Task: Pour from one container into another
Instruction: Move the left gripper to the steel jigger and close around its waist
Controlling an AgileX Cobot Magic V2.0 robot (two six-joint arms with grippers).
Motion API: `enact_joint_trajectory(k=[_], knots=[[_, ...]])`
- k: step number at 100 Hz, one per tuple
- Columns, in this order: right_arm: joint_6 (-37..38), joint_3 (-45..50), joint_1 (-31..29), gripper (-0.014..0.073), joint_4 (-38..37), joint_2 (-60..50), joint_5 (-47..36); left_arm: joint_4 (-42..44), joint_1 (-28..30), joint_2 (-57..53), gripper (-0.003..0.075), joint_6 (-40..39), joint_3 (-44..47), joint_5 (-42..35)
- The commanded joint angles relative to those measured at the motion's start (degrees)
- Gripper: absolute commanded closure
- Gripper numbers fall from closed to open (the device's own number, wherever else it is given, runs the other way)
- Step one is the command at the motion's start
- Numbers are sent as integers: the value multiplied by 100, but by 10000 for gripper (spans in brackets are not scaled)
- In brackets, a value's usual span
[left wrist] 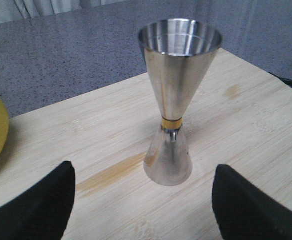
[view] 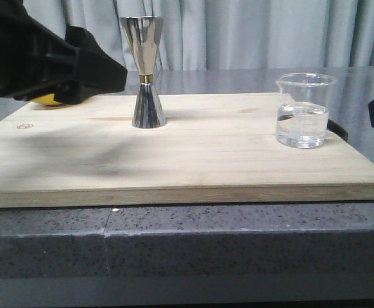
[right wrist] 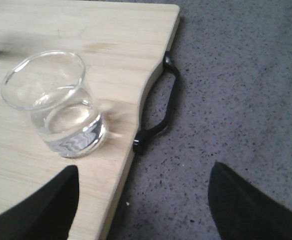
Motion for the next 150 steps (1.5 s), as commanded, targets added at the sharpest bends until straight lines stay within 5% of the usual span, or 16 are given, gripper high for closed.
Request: enact_joint_trajectory(k=[1,24,97,150], knots=[[-52,-152,5,106,9,-15,-484,146,-108,106,194,-201,-194,-871],[-52,-152,5,106,9,-15,-570,646,-133,598,194,-825,-205,-1771],[-52,-152,5,106,9,-15,-638,870,-133,1666,197,-982,-1026,-2043],[-52,-152,5,106,9,-15,-642,870,-120,1690,501,-982,-1026,-2130]])
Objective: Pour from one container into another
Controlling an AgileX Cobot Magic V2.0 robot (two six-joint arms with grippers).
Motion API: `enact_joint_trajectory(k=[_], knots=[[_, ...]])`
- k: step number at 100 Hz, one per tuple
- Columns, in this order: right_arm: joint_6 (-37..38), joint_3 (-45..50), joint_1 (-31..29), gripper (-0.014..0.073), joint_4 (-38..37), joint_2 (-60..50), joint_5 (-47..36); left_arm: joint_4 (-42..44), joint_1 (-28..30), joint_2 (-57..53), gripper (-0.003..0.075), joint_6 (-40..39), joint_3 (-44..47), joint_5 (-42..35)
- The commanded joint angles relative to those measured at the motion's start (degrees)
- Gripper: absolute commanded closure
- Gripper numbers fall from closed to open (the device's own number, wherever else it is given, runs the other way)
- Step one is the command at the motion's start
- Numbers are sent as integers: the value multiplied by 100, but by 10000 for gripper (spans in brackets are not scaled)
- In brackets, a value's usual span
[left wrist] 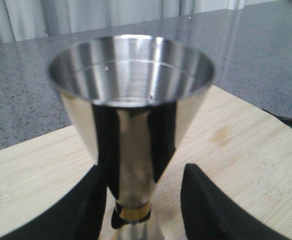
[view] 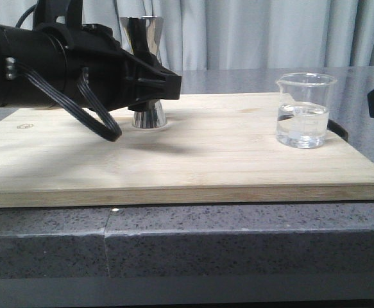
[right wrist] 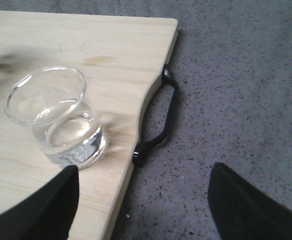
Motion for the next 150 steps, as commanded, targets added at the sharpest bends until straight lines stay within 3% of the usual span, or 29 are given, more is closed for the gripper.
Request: enact_joint_trajectory(k=[1,24,47,84,117,150], knots=[[-52,-152,5,106,-3,-15,-445,4,-24,-219,507,-37,-156,-463],[-52,-152,309,106,-116,-15,-372,4,-24,-219,738,-37,-156,-463],[-52,-140,707,106,-247,4,-469,4,-24,-268,740,-37,-156,-611],[-52,147,776,106,-262,207,-1434,4,-237,-1037,740,-50,-156,-345],[-52,147,1194,106,-405,1154,-2645,4,-437,-1139,740,-50,-156,-237],[-52,147,1197,106,-546,2039,-4035,4,-437,-1139,739,-50,-156,-237]])
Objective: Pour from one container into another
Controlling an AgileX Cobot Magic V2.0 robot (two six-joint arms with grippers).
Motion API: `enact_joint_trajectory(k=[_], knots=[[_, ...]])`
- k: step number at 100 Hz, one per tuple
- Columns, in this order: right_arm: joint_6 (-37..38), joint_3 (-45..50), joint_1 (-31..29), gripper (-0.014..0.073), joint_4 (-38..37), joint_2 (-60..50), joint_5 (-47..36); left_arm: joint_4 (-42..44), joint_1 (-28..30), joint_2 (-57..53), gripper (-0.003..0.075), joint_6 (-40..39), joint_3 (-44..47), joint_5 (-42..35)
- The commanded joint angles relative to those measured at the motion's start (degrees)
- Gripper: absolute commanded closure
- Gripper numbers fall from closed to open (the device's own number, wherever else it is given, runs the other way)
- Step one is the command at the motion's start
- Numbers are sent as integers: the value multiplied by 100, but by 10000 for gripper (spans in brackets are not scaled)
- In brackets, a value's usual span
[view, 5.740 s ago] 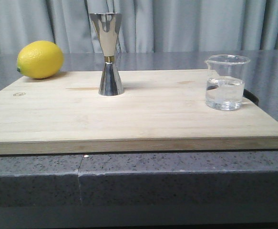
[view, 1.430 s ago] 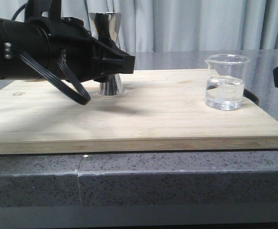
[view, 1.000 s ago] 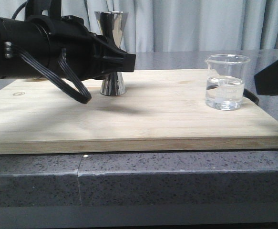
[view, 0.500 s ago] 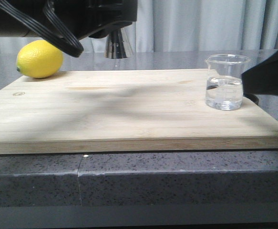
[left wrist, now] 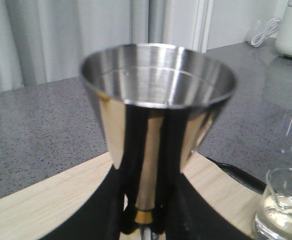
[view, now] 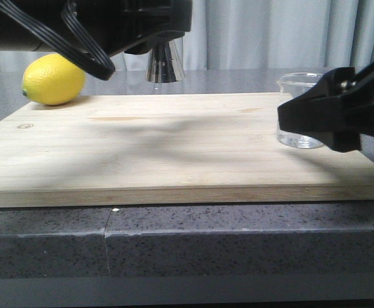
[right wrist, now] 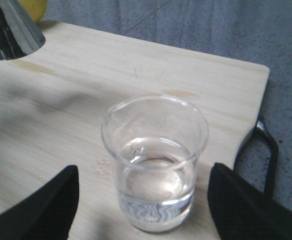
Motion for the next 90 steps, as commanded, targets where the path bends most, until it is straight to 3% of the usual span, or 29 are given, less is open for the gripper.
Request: enact_joint_trajectory(k=[1,57,90], knots=[[-48,-136,1,106,-82,125,-863,-5,-42,-250,739,-50,-156,-474],[-48,-136,1,111,-103,1059,-2162,-5,-42,-250,739,-50,-156,-474],[-48,-136,1,333,-103,1059,-2190,-5,-42,-250,739,-50,-156,-474]])
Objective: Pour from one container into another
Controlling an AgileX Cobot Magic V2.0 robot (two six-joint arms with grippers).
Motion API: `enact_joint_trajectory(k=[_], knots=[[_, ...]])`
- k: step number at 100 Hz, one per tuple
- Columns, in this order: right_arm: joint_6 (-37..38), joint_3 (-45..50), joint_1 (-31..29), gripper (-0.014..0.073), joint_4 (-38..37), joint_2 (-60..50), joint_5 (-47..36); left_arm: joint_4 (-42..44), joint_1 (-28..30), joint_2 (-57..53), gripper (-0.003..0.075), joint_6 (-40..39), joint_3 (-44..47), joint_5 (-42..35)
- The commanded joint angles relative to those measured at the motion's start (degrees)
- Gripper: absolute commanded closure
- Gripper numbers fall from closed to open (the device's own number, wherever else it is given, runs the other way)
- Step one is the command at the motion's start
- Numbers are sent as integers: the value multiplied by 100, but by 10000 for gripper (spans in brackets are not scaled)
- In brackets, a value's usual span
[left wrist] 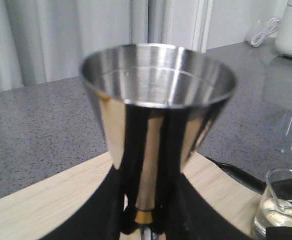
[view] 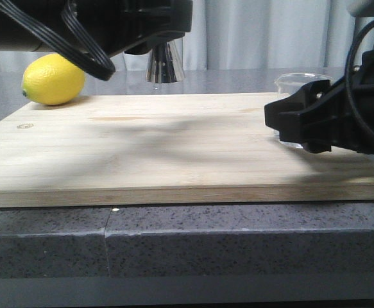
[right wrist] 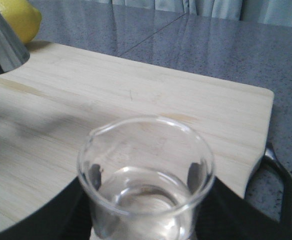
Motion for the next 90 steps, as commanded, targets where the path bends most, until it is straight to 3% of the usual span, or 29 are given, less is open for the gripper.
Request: enact_joint_trajectory(k=[1,27,47,90], knots=[[-48,-125,1,338,-72,-113,-510,-5,-42,-250,739,-50,-156,-474],[-48,-160,1,349,-115,-175,-986,-5,-42,-250,739,-50,-156,-406],[-48,-480,1,349,-459,-385,-875,8,-149,-325,739,-198,-156,-84],[-670,-2030,1,349,-995,-664,595,8,-314,-381,739,-198,-145,132]])
